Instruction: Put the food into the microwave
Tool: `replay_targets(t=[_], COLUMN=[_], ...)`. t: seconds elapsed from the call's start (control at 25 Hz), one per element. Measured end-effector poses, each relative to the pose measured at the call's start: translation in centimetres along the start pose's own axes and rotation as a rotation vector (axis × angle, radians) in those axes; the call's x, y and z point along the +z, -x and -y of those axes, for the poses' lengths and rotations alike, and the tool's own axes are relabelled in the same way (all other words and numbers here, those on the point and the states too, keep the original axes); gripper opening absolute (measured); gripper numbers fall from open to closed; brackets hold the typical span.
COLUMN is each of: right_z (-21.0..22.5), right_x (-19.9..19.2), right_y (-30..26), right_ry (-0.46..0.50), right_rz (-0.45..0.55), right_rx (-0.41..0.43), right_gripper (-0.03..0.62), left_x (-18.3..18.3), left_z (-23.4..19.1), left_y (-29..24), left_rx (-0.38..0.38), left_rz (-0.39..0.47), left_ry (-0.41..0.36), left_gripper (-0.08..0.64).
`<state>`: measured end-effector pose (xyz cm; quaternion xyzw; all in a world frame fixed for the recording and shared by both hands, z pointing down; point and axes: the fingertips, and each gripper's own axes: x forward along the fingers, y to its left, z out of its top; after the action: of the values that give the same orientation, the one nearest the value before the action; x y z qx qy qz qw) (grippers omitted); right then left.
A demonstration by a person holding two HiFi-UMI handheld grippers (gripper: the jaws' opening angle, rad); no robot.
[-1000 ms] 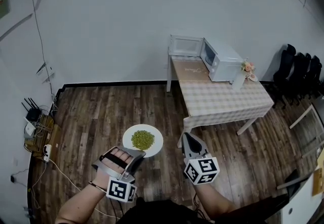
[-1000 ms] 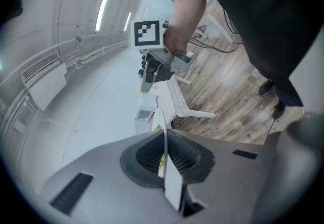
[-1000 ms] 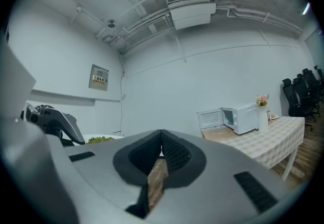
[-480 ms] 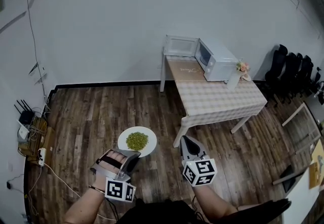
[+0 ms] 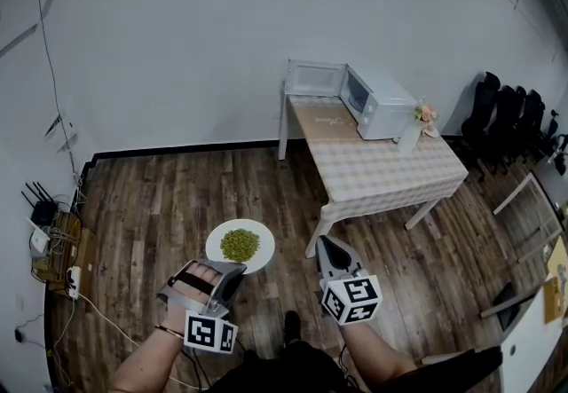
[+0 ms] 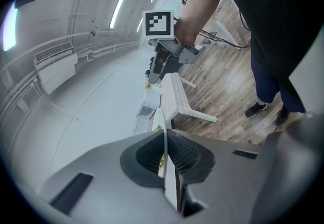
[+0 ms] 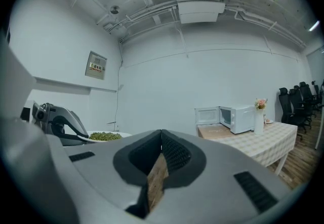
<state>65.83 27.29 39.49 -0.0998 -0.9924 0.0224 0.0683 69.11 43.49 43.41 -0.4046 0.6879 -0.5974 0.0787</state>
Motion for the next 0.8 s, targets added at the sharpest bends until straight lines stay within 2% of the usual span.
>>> replay_targets(t=[0.32,0.64,0.8], right_z=[4.6,8.6,10.9], right_x=[1.7,2.6,3.4], right_y=[-4.2,-8.8,-10.7], right_ry=[-0.028,-0.041,-0.036], right_rz=[0.041,0.041,0.042], right_rx=[-0.009,0.030,0.037], right_gripper=[0.009,0.009,0.009], left_x=[-0.4,-0.8,-0.6], left_z=[-2.2,-5.3,-6.5], left_y=[-4.8,-10.5,-13.3], left_rx=[-0.021,-0.018,-0.014], left_rz=[-0.030,-0.068,-0.085], left_ry=[-0.012,-0.028,-0.013], left_gripper=[0.020,0.020,0.020])
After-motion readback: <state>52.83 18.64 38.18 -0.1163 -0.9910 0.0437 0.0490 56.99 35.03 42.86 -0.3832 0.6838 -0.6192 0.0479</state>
